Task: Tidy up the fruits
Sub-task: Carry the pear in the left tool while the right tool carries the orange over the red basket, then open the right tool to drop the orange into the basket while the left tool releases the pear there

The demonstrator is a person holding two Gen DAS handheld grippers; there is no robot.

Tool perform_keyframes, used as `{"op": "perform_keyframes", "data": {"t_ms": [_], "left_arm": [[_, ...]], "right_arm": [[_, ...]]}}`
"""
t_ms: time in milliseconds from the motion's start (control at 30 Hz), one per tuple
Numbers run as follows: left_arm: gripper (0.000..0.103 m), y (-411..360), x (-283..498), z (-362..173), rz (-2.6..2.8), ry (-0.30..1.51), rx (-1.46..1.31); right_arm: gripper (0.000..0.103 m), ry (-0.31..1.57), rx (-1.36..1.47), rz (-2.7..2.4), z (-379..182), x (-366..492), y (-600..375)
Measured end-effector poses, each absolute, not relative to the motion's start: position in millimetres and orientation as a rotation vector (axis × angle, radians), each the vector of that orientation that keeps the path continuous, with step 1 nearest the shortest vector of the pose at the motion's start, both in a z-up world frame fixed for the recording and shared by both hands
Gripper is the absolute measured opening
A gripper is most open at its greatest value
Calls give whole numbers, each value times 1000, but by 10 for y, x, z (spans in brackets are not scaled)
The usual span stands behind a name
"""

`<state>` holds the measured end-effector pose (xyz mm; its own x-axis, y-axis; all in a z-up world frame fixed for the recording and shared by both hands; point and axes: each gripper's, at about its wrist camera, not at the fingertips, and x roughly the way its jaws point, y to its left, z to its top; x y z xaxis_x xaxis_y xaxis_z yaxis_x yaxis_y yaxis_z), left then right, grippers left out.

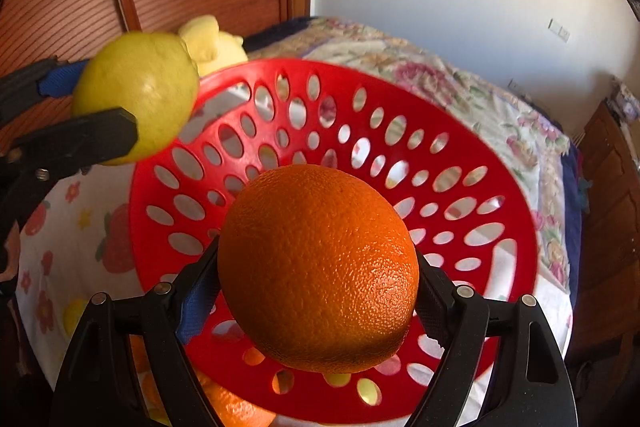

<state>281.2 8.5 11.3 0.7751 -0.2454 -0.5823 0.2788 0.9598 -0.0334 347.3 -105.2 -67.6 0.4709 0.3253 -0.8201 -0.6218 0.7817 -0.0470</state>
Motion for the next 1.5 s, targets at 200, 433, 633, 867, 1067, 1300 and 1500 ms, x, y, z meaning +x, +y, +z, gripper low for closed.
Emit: {"op": "perform_keyframes", "data": {"t_ms": [200,433,633,867,1067,1300,1500], "left_arm": [[61,108,2851,71,-288,630,50],[61,107,2857,27,-296,635,47],[61,126,2836,25,-303,634,48],[61,71,2835,-12,-313,654,62],[61,-104,2876,-114,-336,688,97],[62,-279,2989,-263,-336,731,123],[61,-353,2969,-271,-325,715,132]], "right_arm": [[86,950,-405,579,-763,3522,-968],[86,1005,-394,557,-868,3604,-993],[88,980,-359,547,-764,3670,-1020],[90,913,-380,533,-564,3556,-984],[90,850,-352,491,-478,3417,-1158],[90,787,-273,473,-335,3264,-1416],[90,770,-221,471,-306,3173,-1591]]}}
